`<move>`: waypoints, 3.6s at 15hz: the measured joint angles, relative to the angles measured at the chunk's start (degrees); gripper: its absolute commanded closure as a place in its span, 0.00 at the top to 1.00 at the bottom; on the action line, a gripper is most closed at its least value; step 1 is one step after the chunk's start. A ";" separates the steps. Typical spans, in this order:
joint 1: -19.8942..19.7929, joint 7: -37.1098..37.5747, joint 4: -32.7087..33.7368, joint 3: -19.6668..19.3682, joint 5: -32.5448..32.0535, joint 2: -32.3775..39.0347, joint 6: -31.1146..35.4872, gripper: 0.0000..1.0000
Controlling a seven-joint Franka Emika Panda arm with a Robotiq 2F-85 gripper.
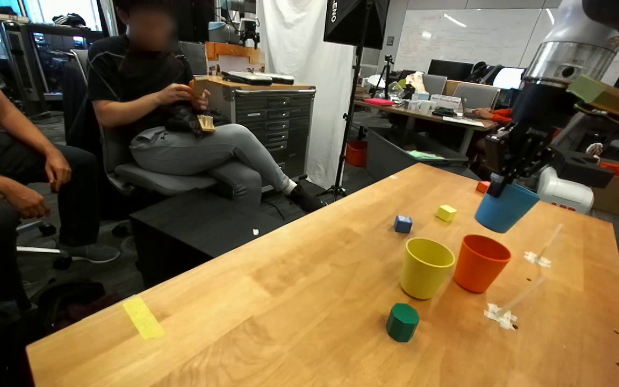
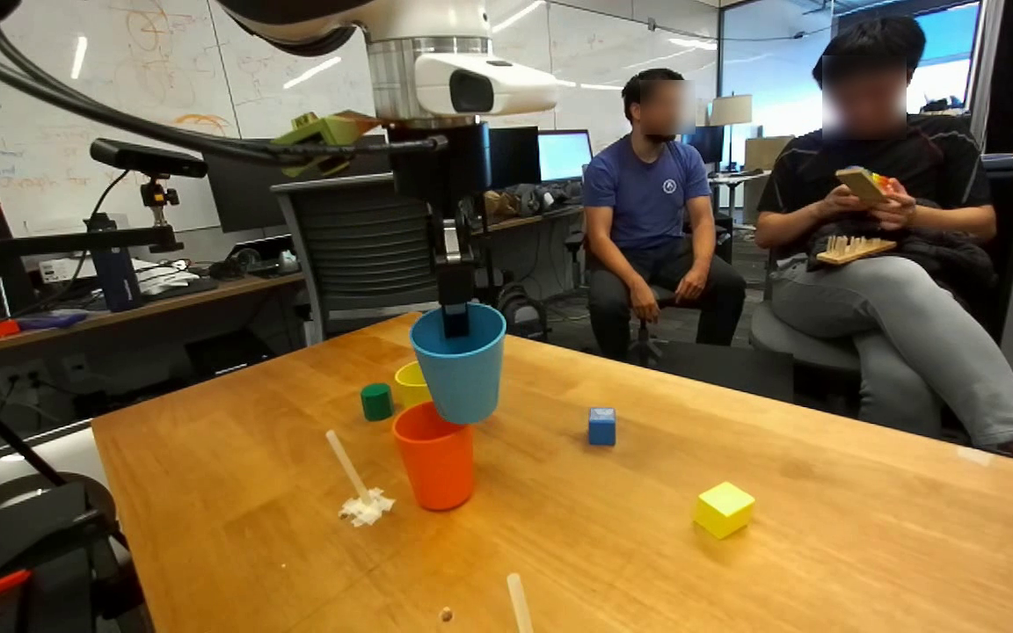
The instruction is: Put the blue cup into the orange cup then put the yellow cup into the blue cup
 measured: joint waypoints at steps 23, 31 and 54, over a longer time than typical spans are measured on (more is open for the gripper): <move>1.38 -5.67 -5.61 1.30 2.40 4.12 9.59 0.30; 1.39 -5.67 -5.24 2.12 2.40 7.22 11.68 0.89; 0.78 -7.28 -2.81 2.60 12.89 0.62 5.97 1.00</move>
